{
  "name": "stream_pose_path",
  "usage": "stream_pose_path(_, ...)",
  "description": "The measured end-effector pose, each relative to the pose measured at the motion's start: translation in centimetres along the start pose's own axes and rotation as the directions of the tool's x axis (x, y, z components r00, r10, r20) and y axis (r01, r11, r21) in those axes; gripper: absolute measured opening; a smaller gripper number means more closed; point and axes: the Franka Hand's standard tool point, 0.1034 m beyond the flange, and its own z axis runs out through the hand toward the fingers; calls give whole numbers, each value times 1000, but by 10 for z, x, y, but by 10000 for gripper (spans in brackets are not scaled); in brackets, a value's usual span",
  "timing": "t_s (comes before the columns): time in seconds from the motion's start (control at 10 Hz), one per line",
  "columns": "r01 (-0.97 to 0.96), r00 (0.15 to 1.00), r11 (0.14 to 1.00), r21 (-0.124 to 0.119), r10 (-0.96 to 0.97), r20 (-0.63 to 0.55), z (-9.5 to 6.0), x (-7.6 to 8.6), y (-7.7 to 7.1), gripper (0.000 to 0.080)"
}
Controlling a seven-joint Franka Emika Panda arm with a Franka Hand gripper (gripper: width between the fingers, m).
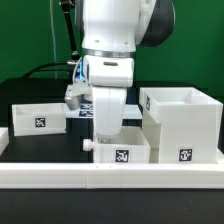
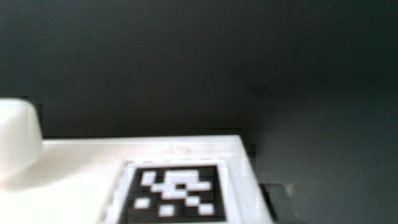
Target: Assemble drawer
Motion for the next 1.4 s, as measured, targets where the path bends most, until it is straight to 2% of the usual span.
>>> stream_pose_path(0.3,-6,1000,1000,2,6,0,1,-1,-1,42)
stream_pose_path(0.6,23,1000,1000,4,-23,-5,1,13,-2,42)
stream_pose_path(0.7,19,1000,1000,6,-19,-4,1,13,-2,42)
stream_pose_path(0.9,17,1000,999,47,-17,0,2,11,-6,42)
stream_pose_path(1.4,19,1000,999,47,-19,-1,2,13,-7,42)
